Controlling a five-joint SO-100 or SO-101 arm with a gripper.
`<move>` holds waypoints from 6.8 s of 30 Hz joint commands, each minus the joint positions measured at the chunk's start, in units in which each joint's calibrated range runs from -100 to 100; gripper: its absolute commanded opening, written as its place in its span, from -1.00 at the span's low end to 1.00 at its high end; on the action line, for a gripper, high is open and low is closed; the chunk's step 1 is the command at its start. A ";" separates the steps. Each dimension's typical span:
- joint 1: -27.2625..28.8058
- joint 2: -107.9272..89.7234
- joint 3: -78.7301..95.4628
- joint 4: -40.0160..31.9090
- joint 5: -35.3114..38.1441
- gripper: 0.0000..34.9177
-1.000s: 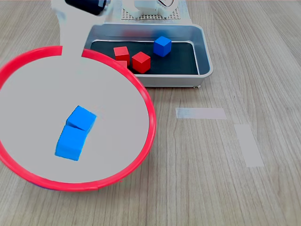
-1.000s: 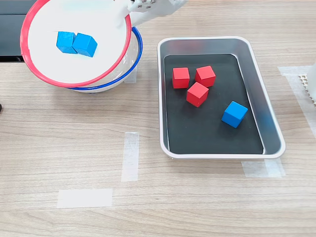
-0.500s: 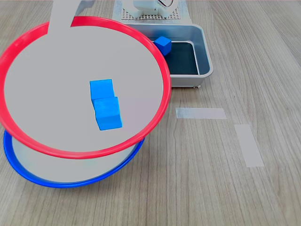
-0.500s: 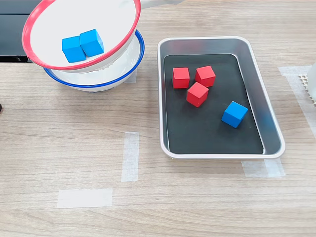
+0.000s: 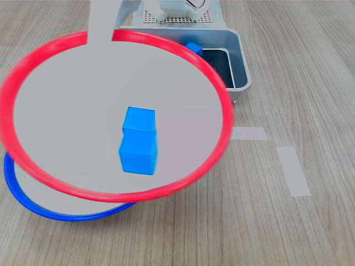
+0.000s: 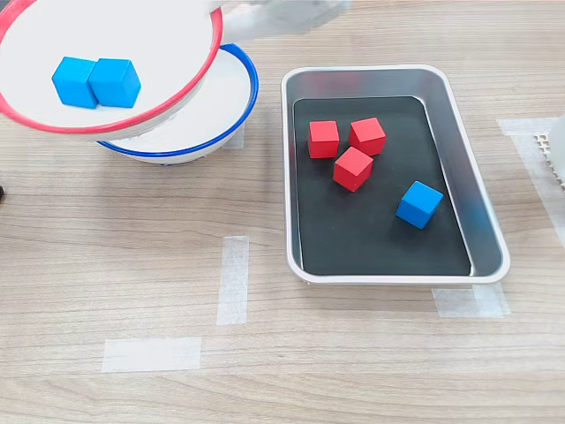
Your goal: Resolve any anomalies and move all blocks to matching dishes
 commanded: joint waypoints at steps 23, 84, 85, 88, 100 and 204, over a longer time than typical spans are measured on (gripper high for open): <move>-18.88 3.62 7.10 -9.70 -2.88 -1.00; -14.92 -4.65 17.20 -1.20 12.01 -0.07; -14.36 -6.19 17.48 0.37 12.16 -0.07; -12.85 -10.37 17.48 5.65 12.89 -0.06; -8.05 -19.07 13.65 32.14 17.09 -0.13; -27.25 32.11 -35.32 24.30 23.79 -0.16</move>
